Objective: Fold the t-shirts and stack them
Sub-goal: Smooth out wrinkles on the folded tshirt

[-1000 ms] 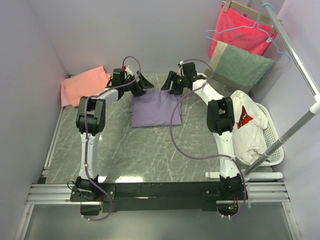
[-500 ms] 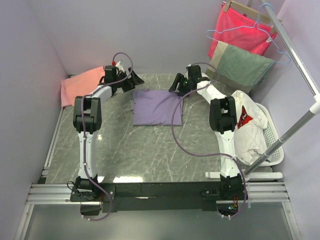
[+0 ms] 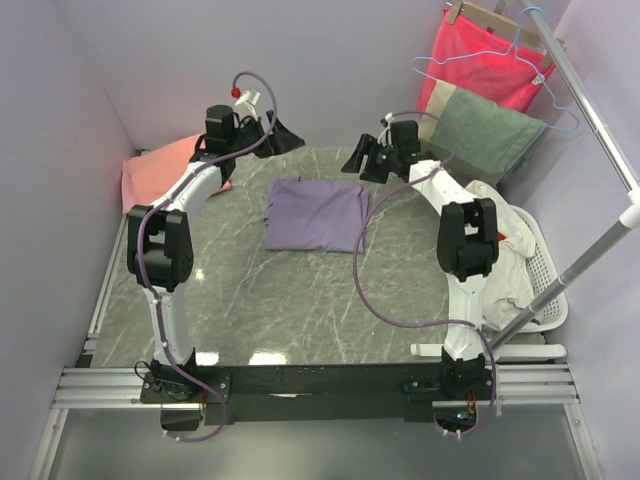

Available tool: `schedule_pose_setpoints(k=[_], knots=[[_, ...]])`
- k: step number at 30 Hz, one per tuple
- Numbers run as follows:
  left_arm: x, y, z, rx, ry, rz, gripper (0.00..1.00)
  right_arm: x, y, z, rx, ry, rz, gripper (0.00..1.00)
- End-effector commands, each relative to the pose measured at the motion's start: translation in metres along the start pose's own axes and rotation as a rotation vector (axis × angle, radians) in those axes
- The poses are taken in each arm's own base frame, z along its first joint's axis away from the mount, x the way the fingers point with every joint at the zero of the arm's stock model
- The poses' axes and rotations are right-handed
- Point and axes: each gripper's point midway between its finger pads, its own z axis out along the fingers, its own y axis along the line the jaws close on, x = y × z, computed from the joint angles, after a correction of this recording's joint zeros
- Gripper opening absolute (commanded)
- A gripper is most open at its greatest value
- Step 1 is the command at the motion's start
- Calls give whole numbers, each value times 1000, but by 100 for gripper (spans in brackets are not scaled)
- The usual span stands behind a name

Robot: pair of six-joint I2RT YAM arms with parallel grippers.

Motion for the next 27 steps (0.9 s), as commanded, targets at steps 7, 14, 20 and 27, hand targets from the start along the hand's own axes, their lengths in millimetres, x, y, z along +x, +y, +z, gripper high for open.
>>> schedule_pose_setpoints(k=[7,14,20,27], knots=[[88,54,24,-47,189,-92,99,16,53,-33,-121,2,-105,76],[106,78,31,-101,227,-100,99,47,47,-14,-110,79,-86,76],[110,93,34,-151,234,-102,99,75,34,1,-82,139,-43,76],[113,122,45,-229,231,-78,99,114,5,20,-26,220,13,76]])
